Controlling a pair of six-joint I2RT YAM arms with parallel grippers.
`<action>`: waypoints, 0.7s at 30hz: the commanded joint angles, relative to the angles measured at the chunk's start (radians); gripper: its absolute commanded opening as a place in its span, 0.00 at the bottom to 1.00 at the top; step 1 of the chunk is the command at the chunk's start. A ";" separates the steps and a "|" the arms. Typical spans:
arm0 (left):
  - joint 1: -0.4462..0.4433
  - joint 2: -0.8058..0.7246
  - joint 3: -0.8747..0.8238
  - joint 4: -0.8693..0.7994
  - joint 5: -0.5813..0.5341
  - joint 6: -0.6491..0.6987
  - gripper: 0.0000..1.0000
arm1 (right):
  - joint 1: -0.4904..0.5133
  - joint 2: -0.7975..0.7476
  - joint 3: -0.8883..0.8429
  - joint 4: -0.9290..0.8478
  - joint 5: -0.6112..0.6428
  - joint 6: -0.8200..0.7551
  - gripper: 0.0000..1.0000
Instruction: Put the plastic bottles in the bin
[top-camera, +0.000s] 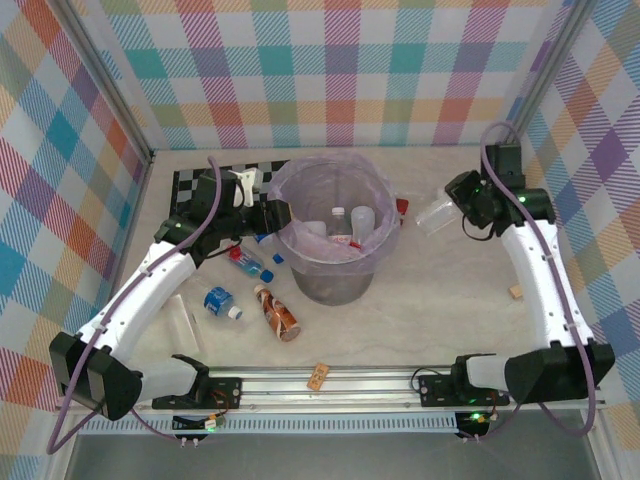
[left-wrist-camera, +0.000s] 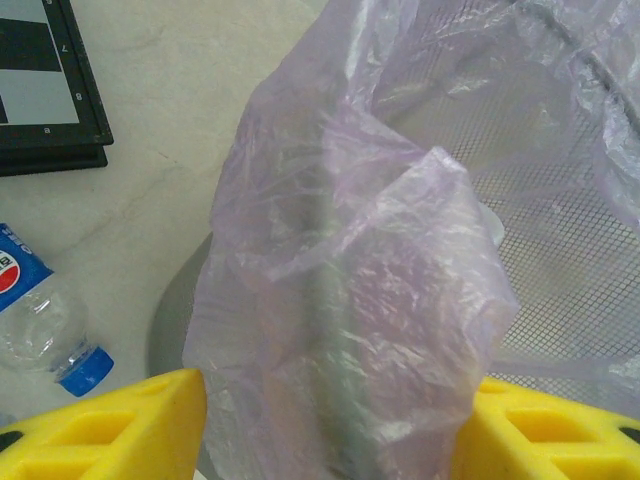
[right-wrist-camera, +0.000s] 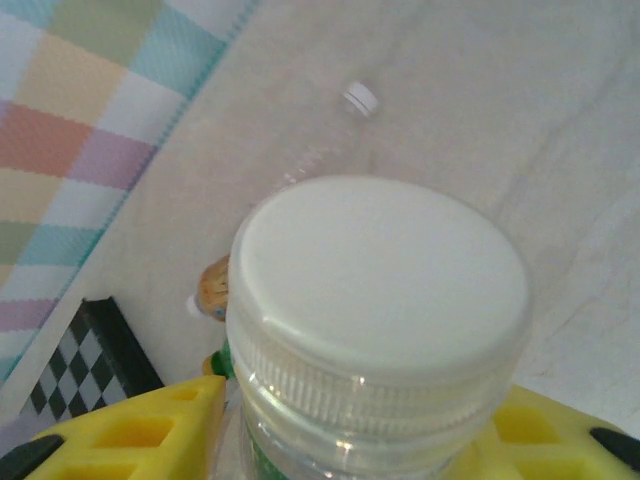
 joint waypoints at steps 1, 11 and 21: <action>0.009 0.019 0.020 0.011 0.015 0.008 0.60 | 0.048 -0.027 0.115 -0.051 0.022 -0.187 0.25; 0.009 0.029 0.053 0.013 0.041 0.015 0.61 | 0.408 0.127 0.452 0.027 0.120 -0.359 0.25; 0.010 0.018 0.058 0.000 0.039 0.020 0.61 | 0.637 0.471 0.688 -0.044 0.144 -0.486 0.25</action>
